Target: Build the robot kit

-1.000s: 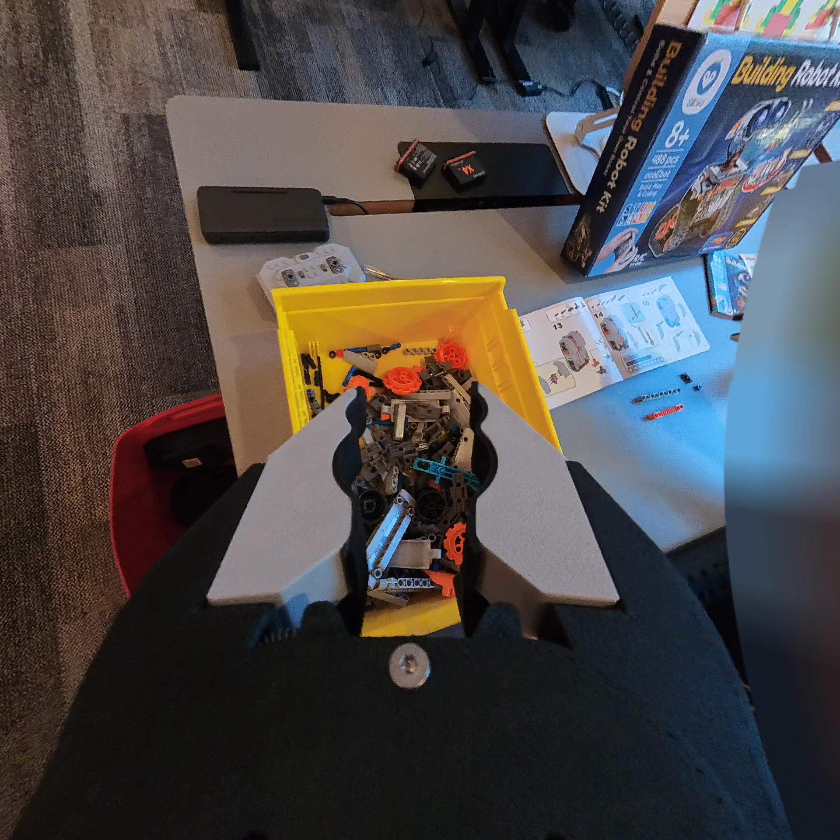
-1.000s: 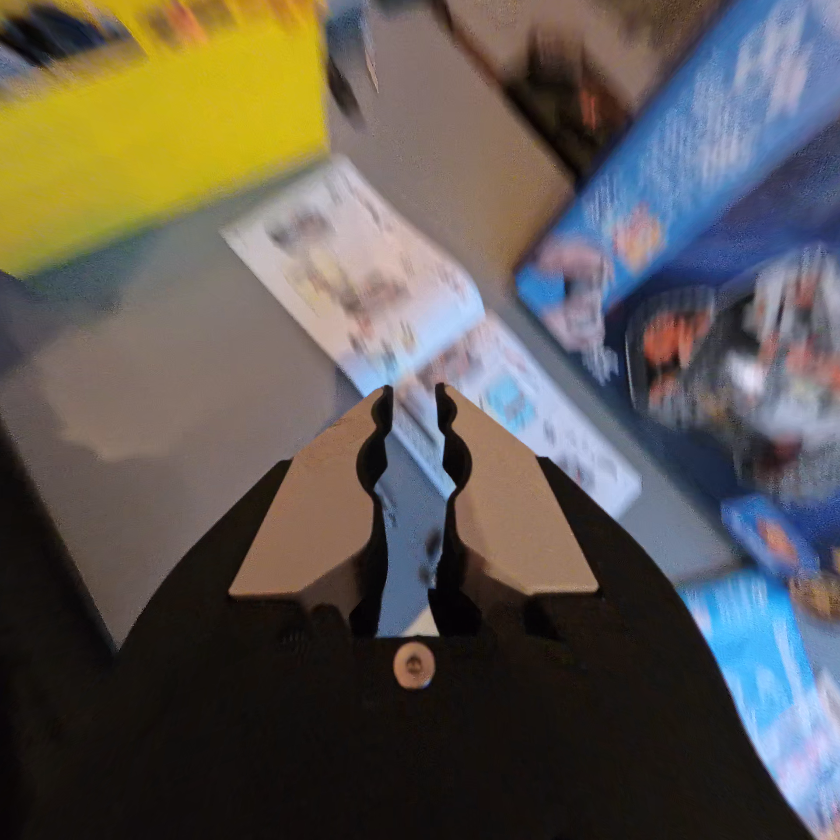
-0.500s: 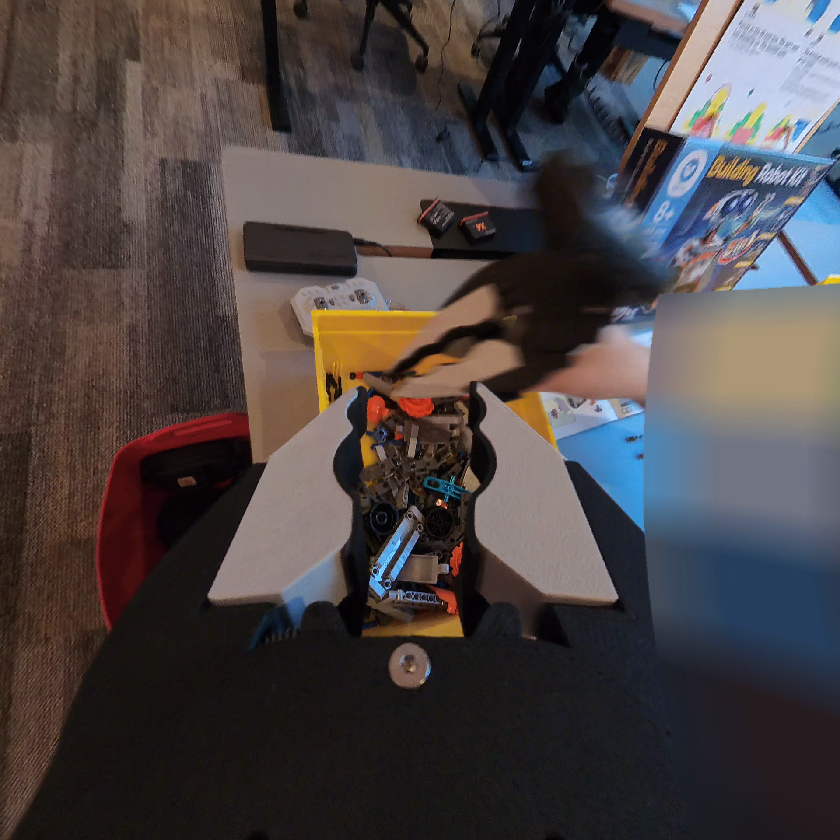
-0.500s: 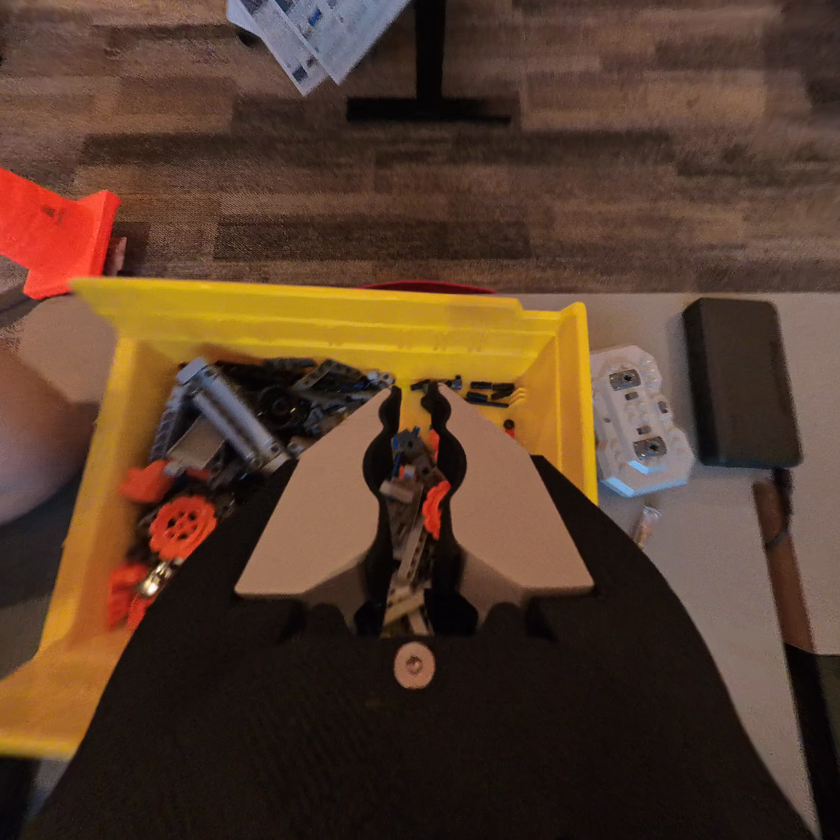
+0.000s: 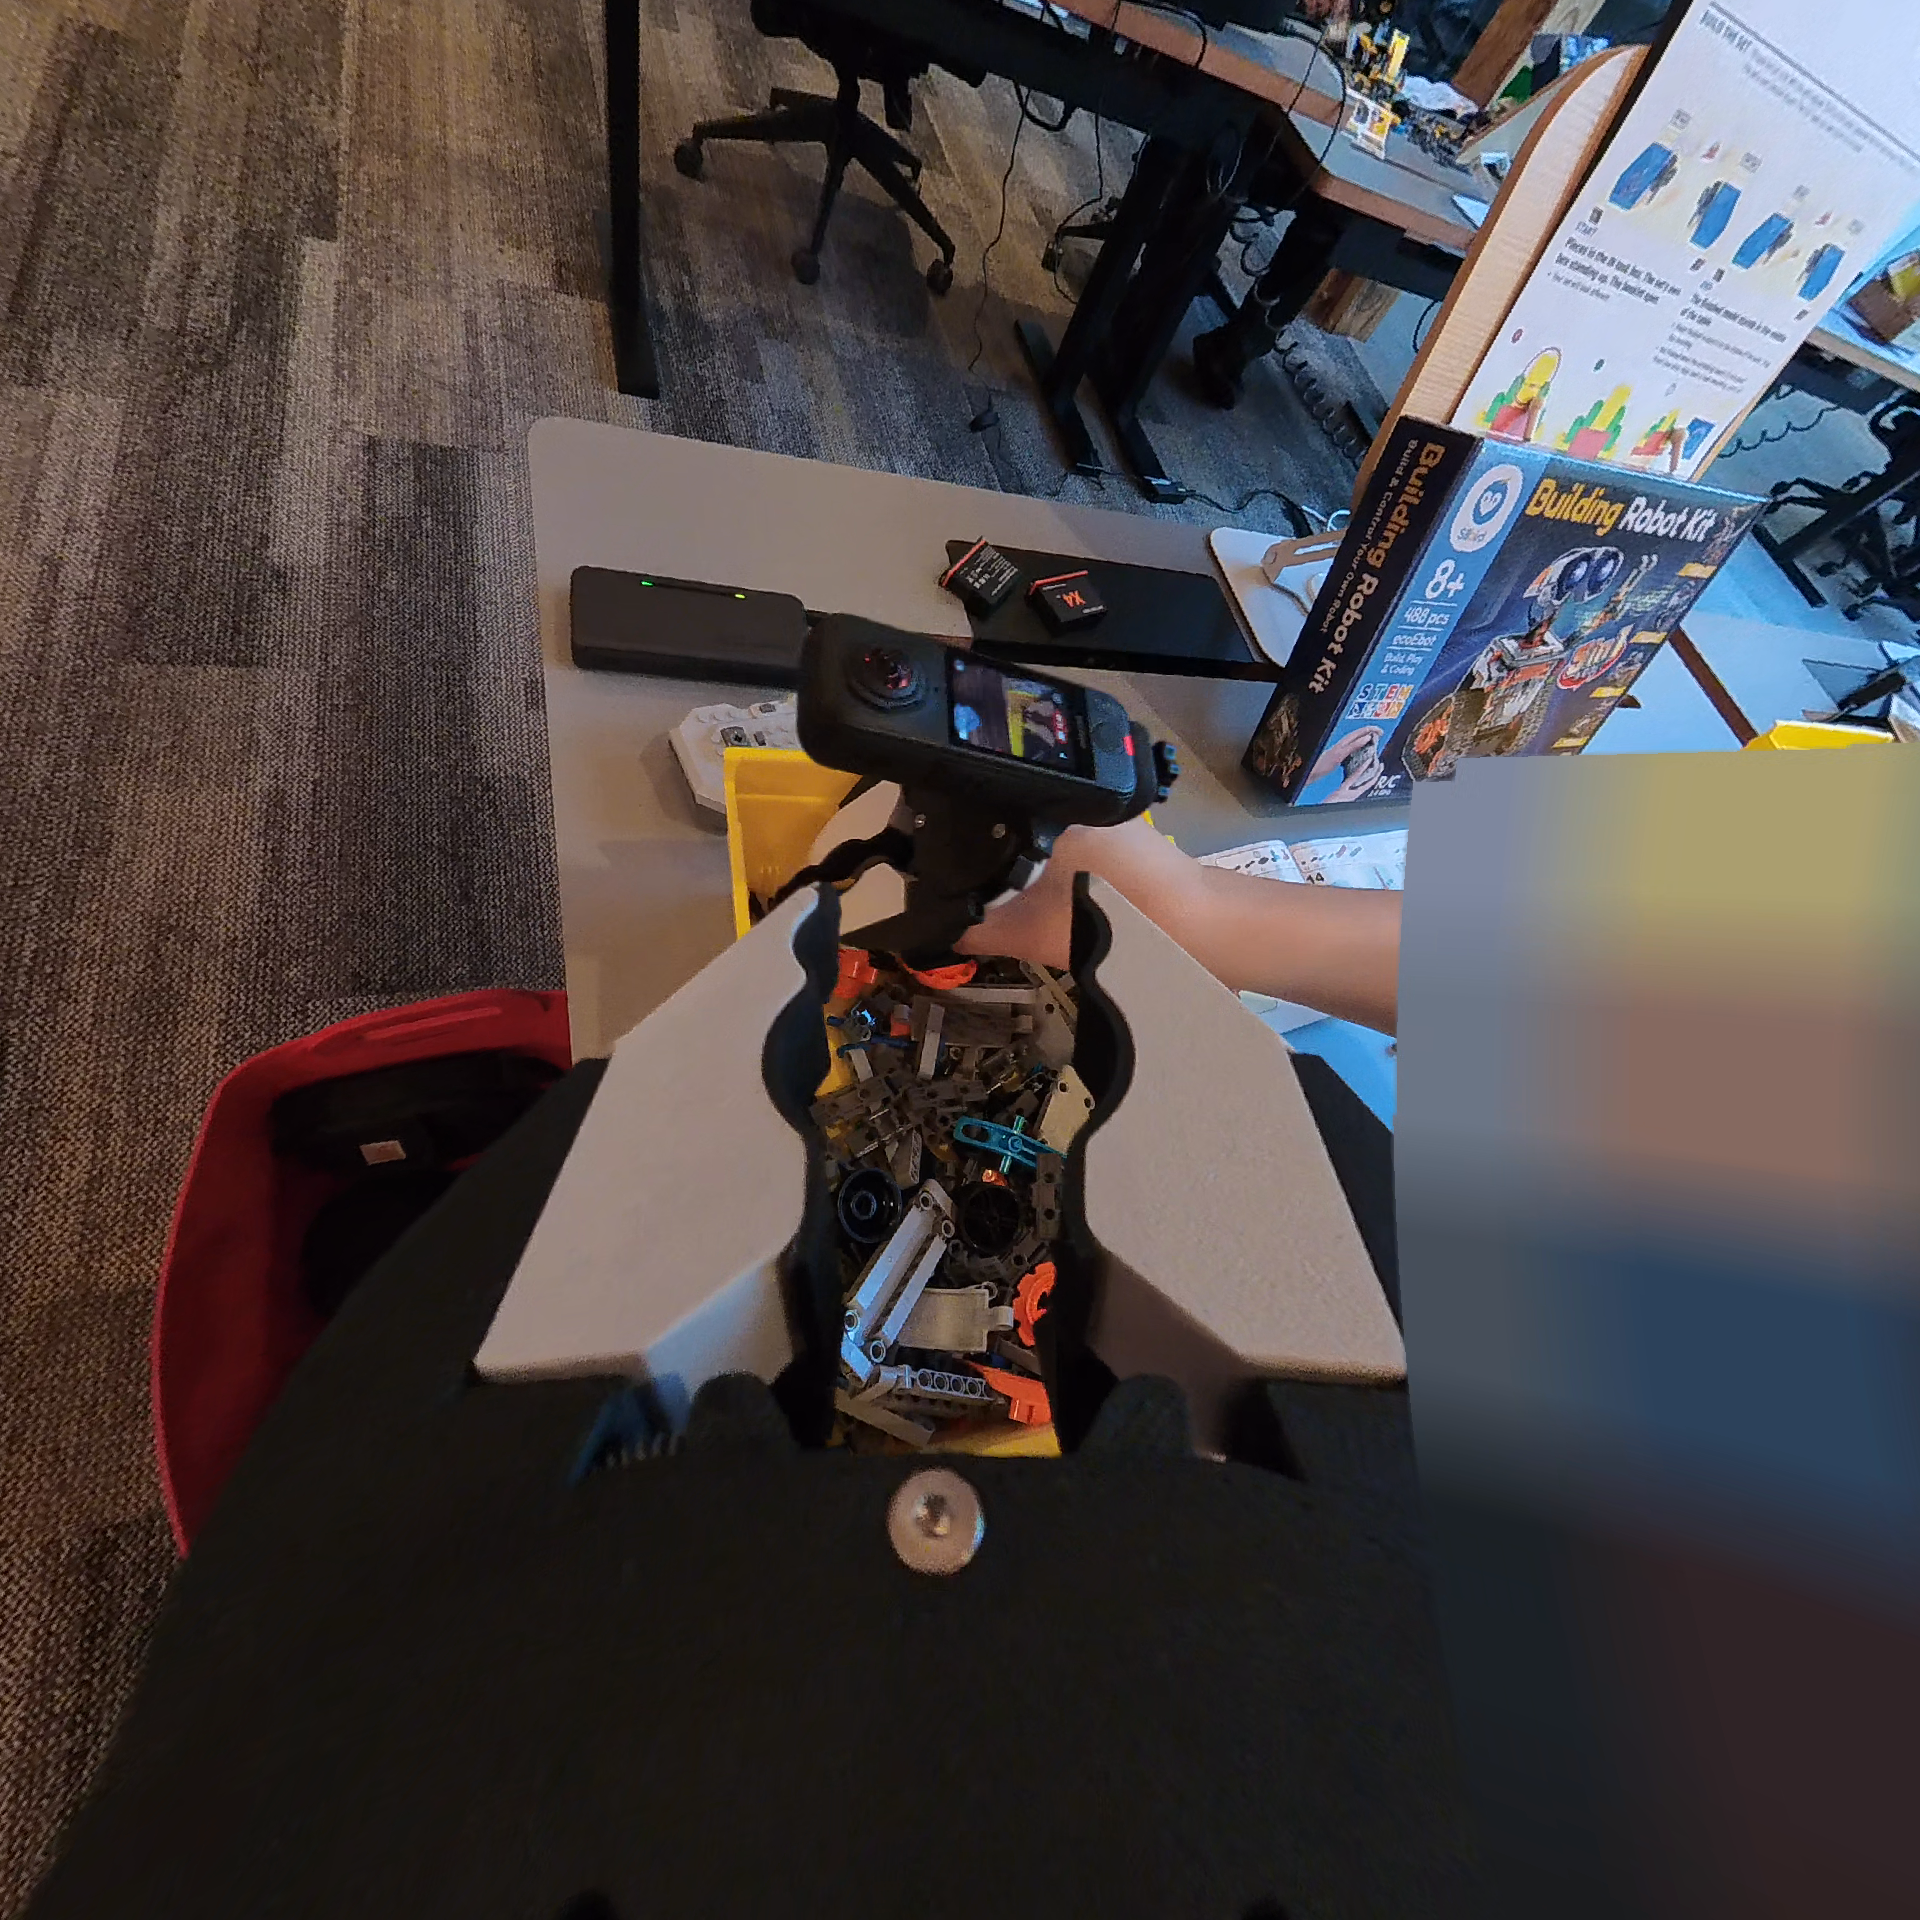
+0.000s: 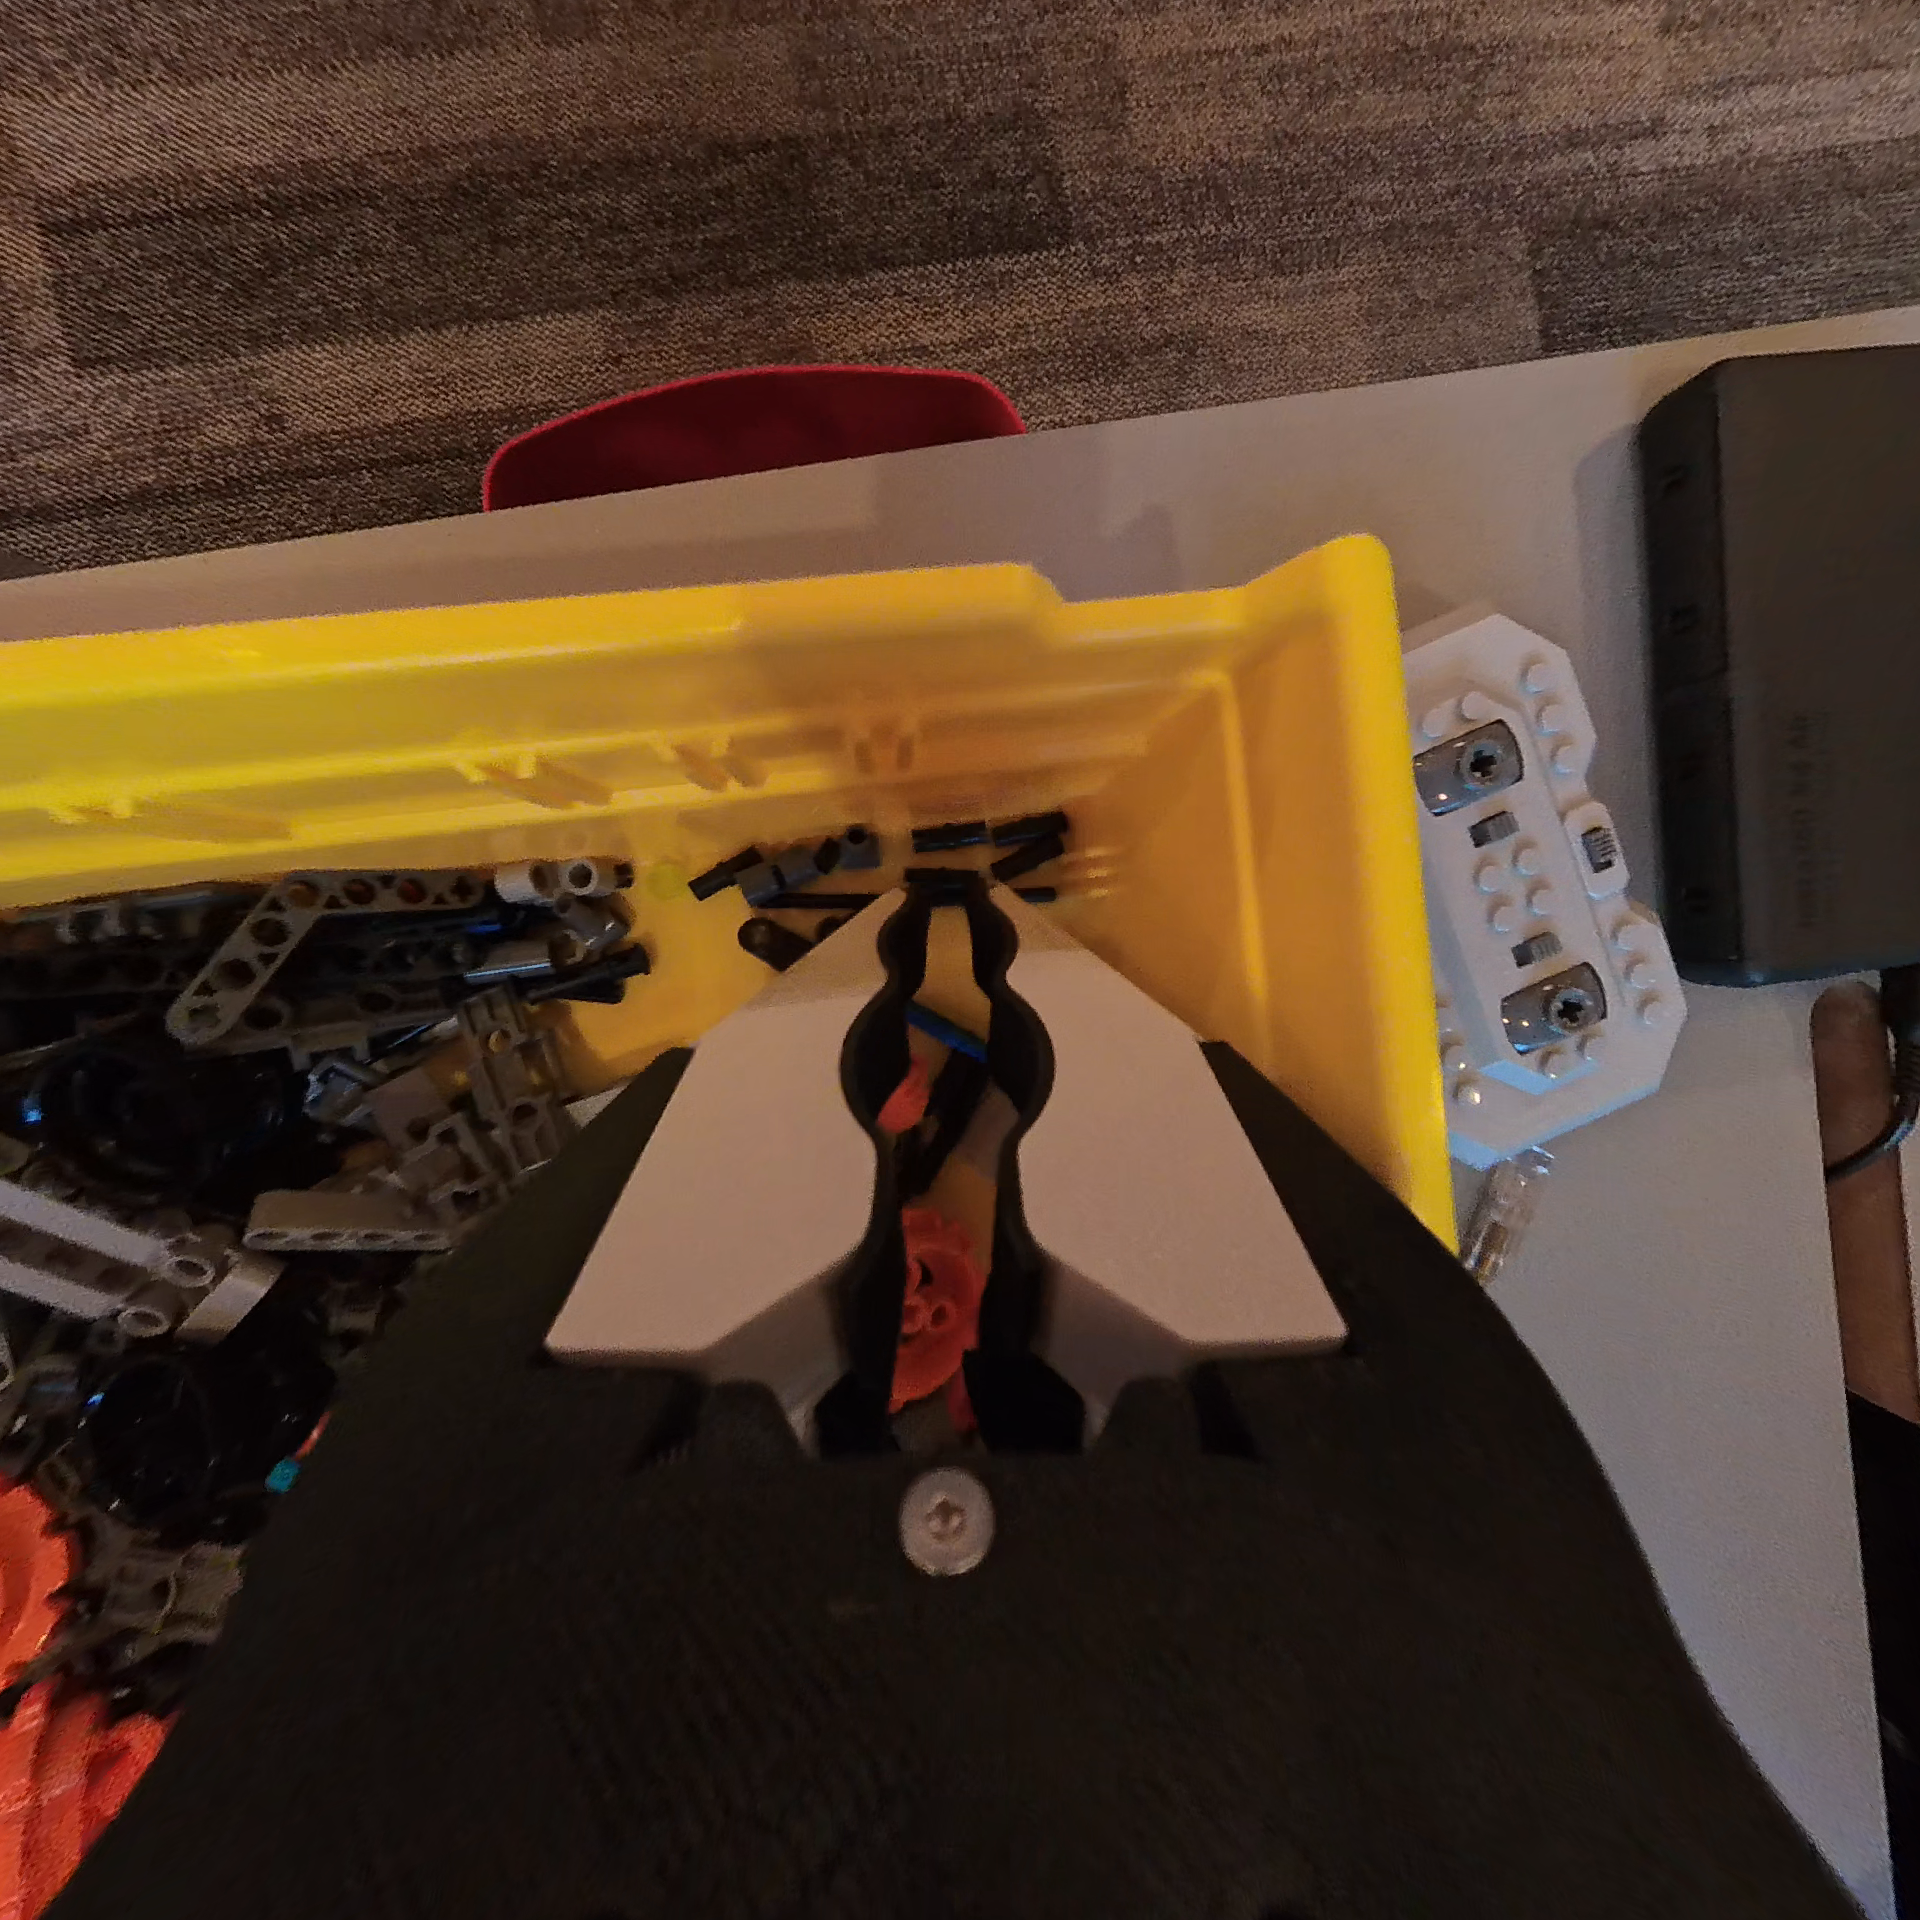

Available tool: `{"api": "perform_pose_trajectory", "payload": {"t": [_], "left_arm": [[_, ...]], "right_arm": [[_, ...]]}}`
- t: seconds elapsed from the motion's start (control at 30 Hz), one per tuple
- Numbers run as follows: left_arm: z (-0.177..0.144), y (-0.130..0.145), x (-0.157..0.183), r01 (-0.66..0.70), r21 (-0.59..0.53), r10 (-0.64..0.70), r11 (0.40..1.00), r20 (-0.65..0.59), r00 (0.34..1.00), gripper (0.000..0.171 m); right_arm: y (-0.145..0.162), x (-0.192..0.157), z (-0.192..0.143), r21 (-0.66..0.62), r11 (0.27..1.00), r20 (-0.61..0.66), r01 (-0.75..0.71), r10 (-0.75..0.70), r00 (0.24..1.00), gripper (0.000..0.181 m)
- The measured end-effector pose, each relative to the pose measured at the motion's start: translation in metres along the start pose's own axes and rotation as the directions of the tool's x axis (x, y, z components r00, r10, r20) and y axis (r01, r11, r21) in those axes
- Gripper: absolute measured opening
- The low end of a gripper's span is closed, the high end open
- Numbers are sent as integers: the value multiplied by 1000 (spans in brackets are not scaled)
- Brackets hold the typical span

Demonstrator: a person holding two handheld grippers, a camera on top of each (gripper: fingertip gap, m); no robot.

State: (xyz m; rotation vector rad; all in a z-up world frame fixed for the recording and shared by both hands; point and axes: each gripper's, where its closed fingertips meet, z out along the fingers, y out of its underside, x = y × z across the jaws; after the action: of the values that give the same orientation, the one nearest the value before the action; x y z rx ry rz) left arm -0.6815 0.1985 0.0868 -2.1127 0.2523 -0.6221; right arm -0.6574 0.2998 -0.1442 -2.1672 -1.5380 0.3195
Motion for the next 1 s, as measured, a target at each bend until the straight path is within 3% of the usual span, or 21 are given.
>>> {"api": "perform_pose_trajectory", "payload": {"t": [0.4,0.77,0.9,1.0], "left_arm": [[2,0,0,4,-7,-4,1000,-1,1000,43],[3,1,1,2,-14,-2,1000,-5,1000,43],[3,2,0,2,-16,-2,1000,-10,1000,43],[2,1,0,5,-12,-5,1000,-18,1000,43]], "right_arm": [[6,-4,15,-68,998,21,-3,4,1000,20],[10,-4,15,-98,995,5,34,-34,999,14],[-2,-19,-11,5,994,74,107,-107,992,13],[-4,-31,-58,165,958,38,236,-245,969,13]]}}
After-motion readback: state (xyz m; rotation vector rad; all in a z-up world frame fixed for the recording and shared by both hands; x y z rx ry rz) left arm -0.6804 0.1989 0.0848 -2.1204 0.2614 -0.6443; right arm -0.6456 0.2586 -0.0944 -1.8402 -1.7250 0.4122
